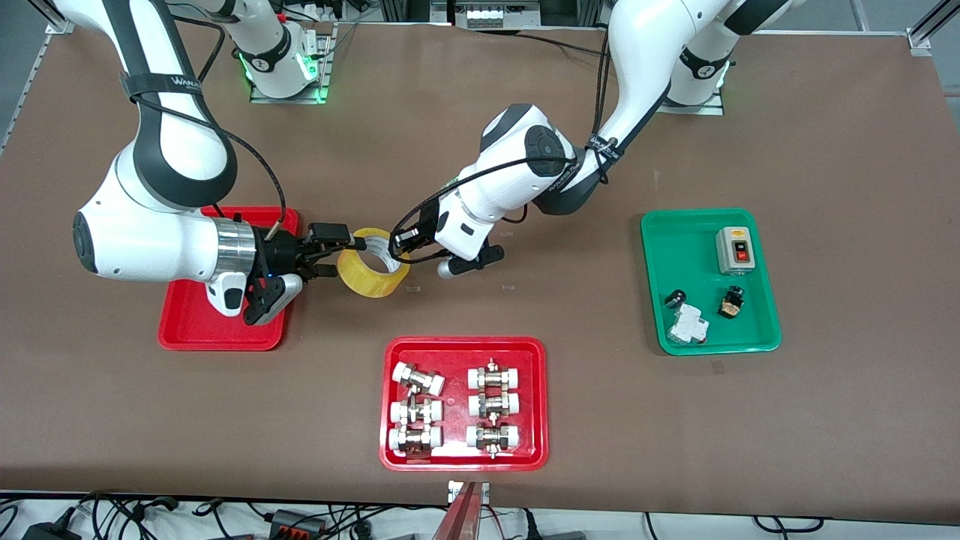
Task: Left arm passes tape to right arm into tray
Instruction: 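Close the right gripper on the tape while the left gripper opens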
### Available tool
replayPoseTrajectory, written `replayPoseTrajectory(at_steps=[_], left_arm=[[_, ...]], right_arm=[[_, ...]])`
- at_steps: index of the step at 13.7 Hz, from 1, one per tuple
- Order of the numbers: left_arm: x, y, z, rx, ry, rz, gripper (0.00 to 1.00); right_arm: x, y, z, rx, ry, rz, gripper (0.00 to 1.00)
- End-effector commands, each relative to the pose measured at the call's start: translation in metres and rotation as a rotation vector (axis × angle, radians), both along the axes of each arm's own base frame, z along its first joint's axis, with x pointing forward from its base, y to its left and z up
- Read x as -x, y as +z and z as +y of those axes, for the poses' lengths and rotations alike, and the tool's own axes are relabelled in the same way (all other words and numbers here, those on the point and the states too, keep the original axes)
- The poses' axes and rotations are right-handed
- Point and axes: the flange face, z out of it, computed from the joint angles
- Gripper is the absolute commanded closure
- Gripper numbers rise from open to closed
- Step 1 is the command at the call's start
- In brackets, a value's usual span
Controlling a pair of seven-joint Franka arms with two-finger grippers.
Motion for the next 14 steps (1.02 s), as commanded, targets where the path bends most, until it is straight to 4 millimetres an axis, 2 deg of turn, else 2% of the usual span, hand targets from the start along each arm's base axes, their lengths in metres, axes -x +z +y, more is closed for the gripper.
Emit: replayPoseTrajectory(at_steps=[1, 3, 4, 5, 7, 9, 10, 11, 13, 14], left_arm=[[-0.004, 0.008, -0.007, 0.030, 0.014, -0.008, 0.92], [-0.004, 0.008, -0.007, 0.029, 0.013, -0.007, 0.92], [-0.004, 0.008, -0.007, 0.030, 0.014, -0.008, 0.92], [-0.004, 0.008, -0.007, 0.030, 0.014, -0.008, 0.92], [-0.005, 0.009, -0.006, 0.030, 0.015, -0.008, 0.92], [-0.005, 0.009, -0.006, 0.030, 0.016, -0.007, 0.92], [-0.005, 0.009, -0.006, 0.030, 0.015, -0.008, 0.89], [-0.007, 0.010, -0.003, 0.029, 0.017, -0.012, 0.76], [-0.011, 0.018, 0.002, 0.031, 0.022, -0.021, 0.00], [-0.017, 0.020, 0.008, 0.031, 0.030, -0.026, 0.00]], right_arm=[[-0.006, 0.002, 0.001, -0.027, 0.011, -0.019, 0.20], [-0.005, 0.002, 0.002, -0.027, 0.014, -0.019, 0.52], [-0.005, 0.002, 0.002, -0.026, 0.014, -0.018, 0.63], [-0.005, 0.002, 0.002, -0.025, 0.013, -0.017, 0.69], [-0.005, 0.003, 0.001, -0.026, 0.014, -0.018, 0.74], [-0.006, 0.007, 0.001, -0.029, 0.018, -0.022, 0.74], [-0.007, 0.009, 0.002, -0.030, 0.018, -0.025, 0.74], [-0.007, 0.009, 0.001, -0.030, 0.016, -0.025, 0.74], [-0.007, 0.008, 0.000, -0.029, 0.016, -0.024, 0.76], [-0.007, 0.008, 0.000, -0.028, 0.017, -0.025, 0.76]])
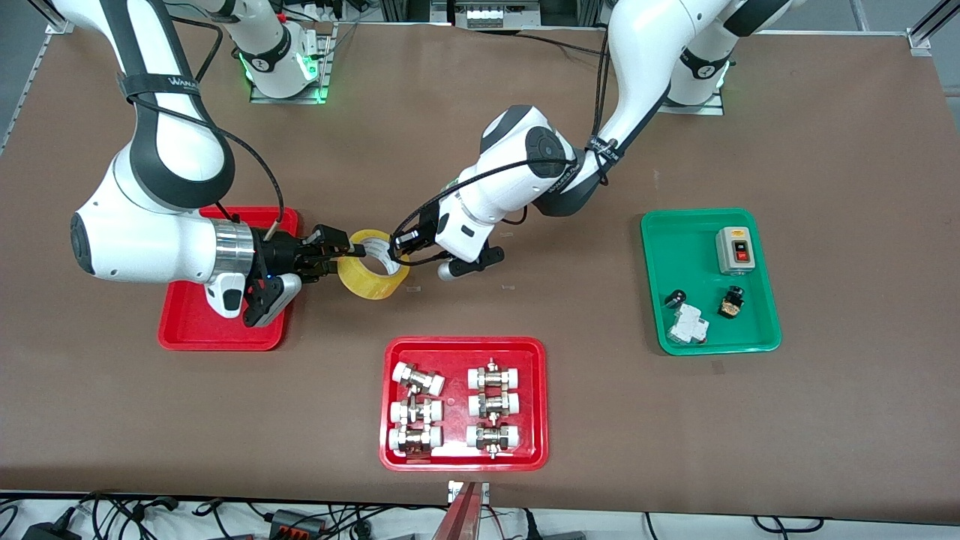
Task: Left arm passes tape to right arm into tray
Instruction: 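Close the right gripper on the tape while the left gripper opens, then carry the tape to the red tray with the right gripper while the left gripper withdraws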
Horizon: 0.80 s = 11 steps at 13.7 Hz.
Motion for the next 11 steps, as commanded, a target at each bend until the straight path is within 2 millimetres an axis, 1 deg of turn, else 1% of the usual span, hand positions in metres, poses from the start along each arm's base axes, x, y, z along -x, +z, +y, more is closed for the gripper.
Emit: replayPoseTrajectory(at_steps=[1, 2, 3, 4, 5, 6, 7, 8, 9, 10, 11], left_arm=[[-0.021, 0.025, 0.019, 0.025, 0.037, -0.031, 0.00], [-0.027, 0.029, 0.028, 0.024, 0.047, -0.035, 0.00], [-0.027, 0.035, 0.032, 0.022, 0.047, -0.038, 0.00], [-0.034, 0.043, 0.044, 0.016, 0.057, -0.043, 0.00], [-0.036, 0.046, 0.054, -0.006, 0.035, -0.047, 0.00], [-0.036, 0.052, 0.061, -0.031, -0.004, -0.050, 0.00], [-0.040, 0.060, 0.079, -0.064, -0.040, -0.032, 0.00], [-0.049, 0.071, 0.109, -0.096, -0.049, 0.006, 0.00], [-0.062, 0.086, 0.147, -0.124, -0.059, 0.044, 0.00], [-0.071, 0.095, 0.185, -0.163, -0.094, 0.075, 0.00], [-0.075, 0.105, 0.216, -0.217, -0.165, 0.066, 0.00]], right_arm=[[-0.005, 0.004, 0.000, -0.016, 0.013, -0.011, 0.76], [-0.005, 0.003, 0.000, -0.014, 0.014, -0.012, 0.76], [-0.005, 0.003, -0.002, -0.013, 0.011, -0.012, 0.76], [-0.006, 0.001, -0.002, -0.010, 0.011, -0.012, 0.76], [-0.006, -0.001, -0.002, -0.008, 0.011, -0.013, 0.76], [-0.008, -0.012, -0.003, -0.001, 0.009, 0.001, 0.76], [-0.010, -0.023, -0.007, 0.005, 0.001, 0.015, 0.76], [-0.015, -0.037, -0.020, 0.014, -0.023, 0.032, 0.76], [-0.023, -0.049, -0.042, 0.017, -0.062, 0.045, 0.76], [-0.029, -0.064, -0.071, 0.019, -0.105, 0.064, 0.76], [-0.035, -0.071, -0.101, 0.021, -0.151, 0.075, 0.76]])
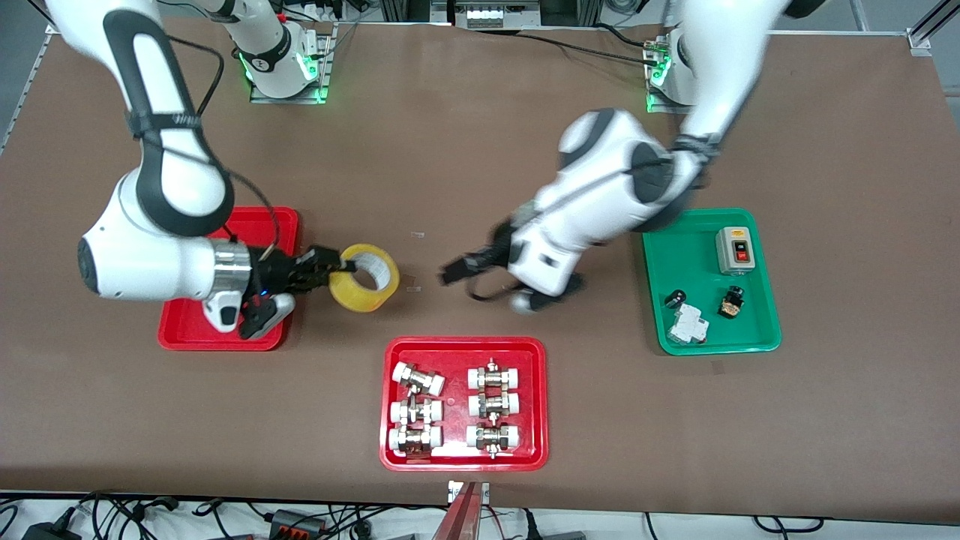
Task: Left arm passes tape to right arm into tray
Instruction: 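Carry the tape to the red tray with the right gripper while the left gripper withdraws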
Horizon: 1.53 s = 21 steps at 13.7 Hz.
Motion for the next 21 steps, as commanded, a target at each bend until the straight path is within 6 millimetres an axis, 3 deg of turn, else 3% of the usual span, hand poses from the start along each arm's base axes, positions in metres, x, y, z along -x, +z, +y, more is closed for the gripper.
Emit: replayPoseTrajectory(at_steps=[1, 2, 5, 9, 10, 13, 16, 19, 21], left_arm=[[-0.001, 0.039, 0.090, -0.148, -0.142, -0.022, 0.00], [0.003, 0.056, 0.115, -0.206, -0.182, -0.027, 0.00], [0.009, 0.079, 0.196, -0.304, -0.171, 0.099, 0.00], [0.030, 0.100, 0.290, -0.402, -0.212, 0.312, 0.00], [0.029, 0.103, 0.296, -0.406, -0.236, 0.302, 0.00], [0.031, 0.098, 0.314, -0.552, -0.404, 0.268, 0.00], [0.030, 0.097, 0.331, -0.580, -0.477, 0.244, 0.00], [0.037, 0.092, 0.364, -0.566, -0.529, 0.226, 0.00], [0.044, 0.083, 0.361, -0.578, -0.537, 0.237, 0.00]], right_arm=[[-0.018, -0.017, -0.081, -0.014, -0.109, 0.019, 0.76], [-0.020, -0.027, -0.114, -0.013, -0.158, 0.037, 0.76], [-0.014, -0.064, -0.201, -0.020, -0.274, 0.101, 0.76], [0.011, -0.112, -0.269, -0.052, -0.314, 0.151, 0.74], [0.018, -0.122, -0.276, -0.059, -0.317, 0.165, 0.74], [0.030, -0.123, -0.287, -0.103, -0.298, 0.219, 0.74], [0.044, -0.122, -0.300, -0.096, -0.253, 0.272, 0.74], [0.049, -0.127, -0.309, -0.094, -0.204, 0.247, 0.74], [0.053, -0.136, -0.313, -0.107, -0.188, 0.238, 0.74]])
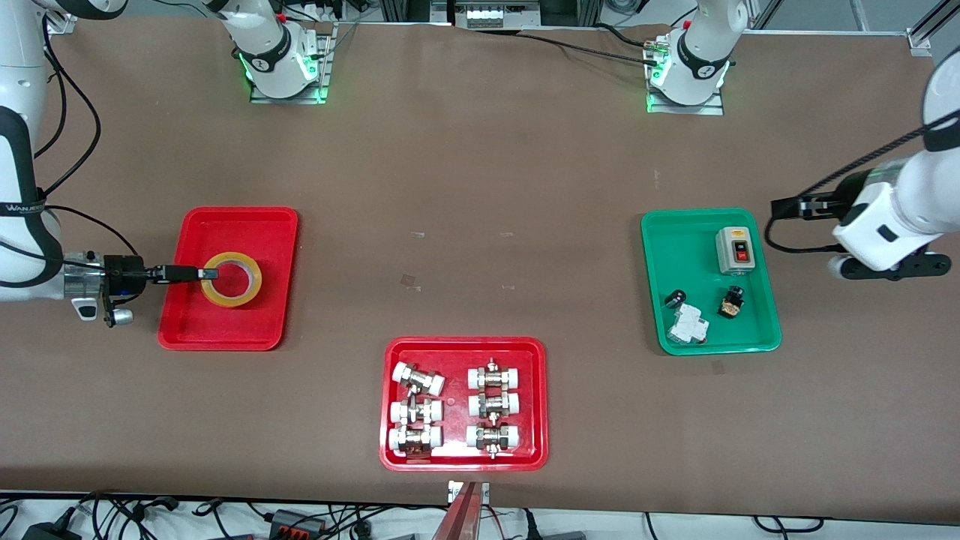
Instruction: Left arm passes tape to right arm into tray
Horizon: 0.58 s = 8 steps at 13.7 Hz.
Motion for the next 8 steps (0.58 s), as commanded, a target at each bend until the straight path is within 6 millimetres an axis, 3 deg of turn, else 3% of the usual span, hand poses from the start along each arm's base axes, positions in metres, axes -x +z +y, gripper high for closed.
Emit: replayPoseTrajectory(at_steps=[1, 4, 5, 7, 8], left_arm=[[0.025, 0.002, -0.004, -0.038, -0.040, -0.018, 0.00], [0.062, -0.014, -0.014, -0.080, -0.049, -0.098, 0.00], [0.068, -0.017, -0.007, -0.081, -0.033, -0.123, 0.00], [0.071, -0.020, 0.015, -0.036, -0.011, -0.173, 0.00], [0.068, -0.018, 0.015, -0.028, -0.038, -0.177, 0.00]], right_arm=[[0.005, -0.001, -0.003, -0.030, 0.033, -0.017, 0.74], [0.012, -0.024, -0.005, -0.048, 0.048, -0.008, 0.74], [0.012, -0.025, -0.006, -0.050, 0.048, -0.007, 0.71], [0.012, -0.024, -0.007, -0.051, 0.044, -0.004, 0.00], [0.011, -0.023, -0.006, -0.045, 0.042, -0.005, 0.00]])
